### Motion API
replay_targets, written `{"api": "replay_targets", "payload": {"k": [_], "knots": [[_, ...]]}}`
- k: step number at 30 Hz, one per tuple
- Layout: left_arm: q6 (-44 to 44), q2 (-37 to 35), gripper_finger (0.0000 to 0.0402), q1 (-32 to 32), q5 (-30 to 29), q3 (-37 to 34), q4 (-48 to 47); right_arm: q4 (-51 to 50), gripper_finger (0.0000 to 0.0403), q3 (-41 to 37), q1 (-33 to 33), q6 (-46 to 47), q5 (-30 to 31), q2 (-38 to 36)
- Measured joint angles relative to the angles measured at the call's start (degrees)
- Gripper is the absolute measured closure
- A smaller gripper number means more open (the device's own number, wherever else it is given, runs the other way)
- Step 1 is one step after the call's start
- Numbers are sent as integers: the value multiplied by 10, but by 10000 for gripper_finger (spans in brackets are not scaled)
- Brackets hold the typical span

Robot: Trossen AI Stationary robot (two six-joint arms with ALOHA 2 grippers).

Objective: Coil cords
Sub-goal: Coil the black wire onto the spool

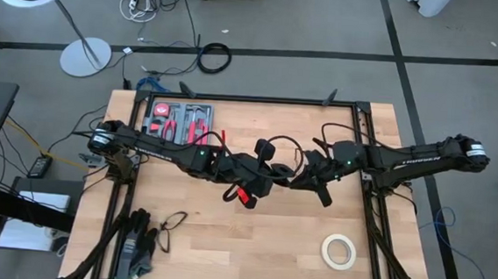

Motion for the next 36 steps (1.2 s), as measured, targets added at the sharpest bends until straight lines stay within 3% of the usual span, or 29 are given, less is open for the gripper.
{"api": "replay_targets", "payload": {"k": [8,15,23,30,36], "knots": [[-58,0,402,0,22,-49,29,19,372,0,9,-5,15,-29],[-100,1,402,0,51,-125,123,4,372,0,13,-10,25,-48],[-105,1,402,0,121,-123,146,-60,371,-1,13,-179,109,-38],[-105,1,402,0,206,-119,170,118,364,-93,7,-234,126,-38],[-104,1,402,1,241,-118,220,306,341,-181,-5,-244,137,-24]]}}
